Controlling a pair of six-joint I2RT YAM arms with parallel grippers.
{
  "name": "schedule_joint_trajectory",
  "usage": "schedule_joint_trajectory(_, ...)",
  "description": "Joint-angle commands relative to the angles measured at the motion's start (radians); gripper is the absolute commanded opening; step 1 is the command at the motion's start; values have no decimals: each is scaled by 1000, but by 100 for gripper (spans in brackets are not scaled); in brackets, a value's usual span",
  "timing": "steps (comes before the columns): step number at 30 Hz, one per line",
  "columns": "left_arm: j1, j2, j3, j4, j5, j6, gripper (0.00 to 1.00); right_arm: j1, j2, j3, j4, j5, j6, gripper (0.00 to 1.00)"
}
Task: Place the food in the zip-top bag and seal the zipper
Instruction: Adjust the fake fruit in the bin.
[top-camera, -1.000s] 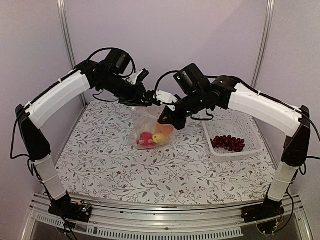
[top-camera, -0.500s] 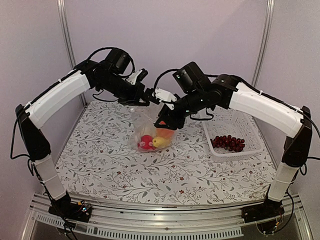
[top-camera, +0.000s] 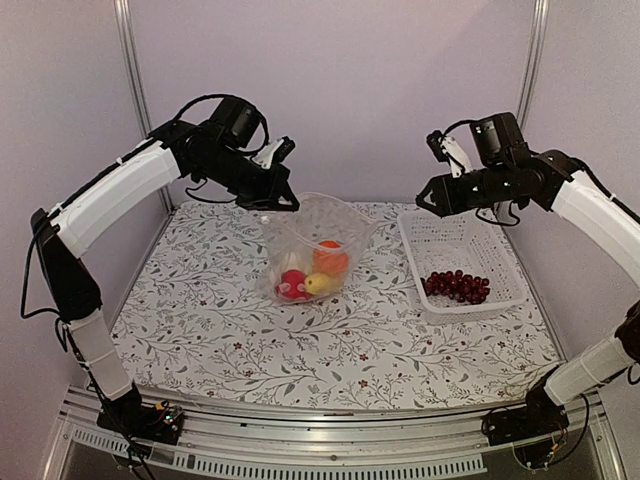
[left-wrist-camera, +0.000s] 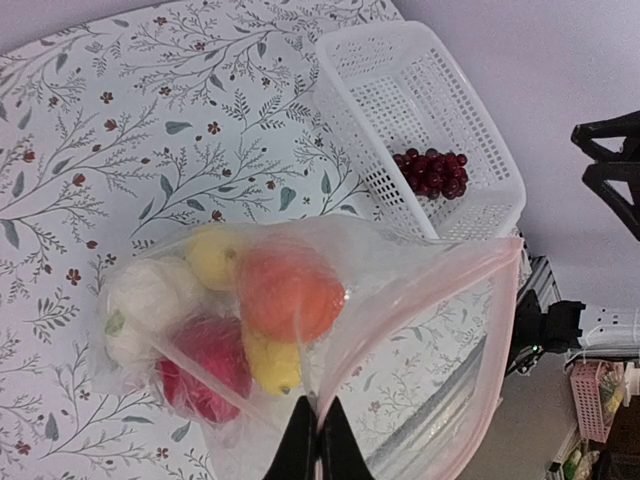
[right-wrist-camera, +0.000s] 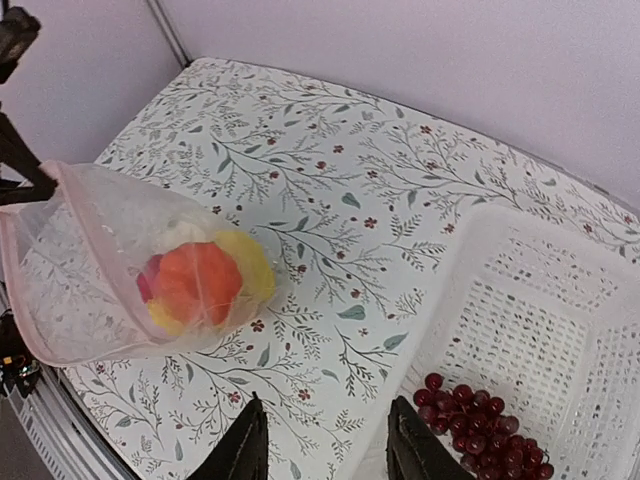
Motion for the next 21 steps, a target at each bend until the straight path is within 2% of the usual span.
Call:
schedule_joint_trajectory(1,15,-11,-15,21,5,-8,0,-108,-46,-134,-159,218,229,38)
schedule_joint_trajectory(5,15,-19,-19,23,11,-6,0,-276,-89,-314,-193,192,322,36)
schedule_joint_trajectory(9,16,-21,-13,26,17,-10,0,-345,-81,-425,-191,180,326,37)
schedule_joint_trajectory(16,17,-35,-28,26,17,-8,0,-380,-34,-540,-105,191,367,57)
schedule_joint_trajectory(21,17,-40,-33,26,15,-8,0,-386,65,-504,-63,174,360,62)
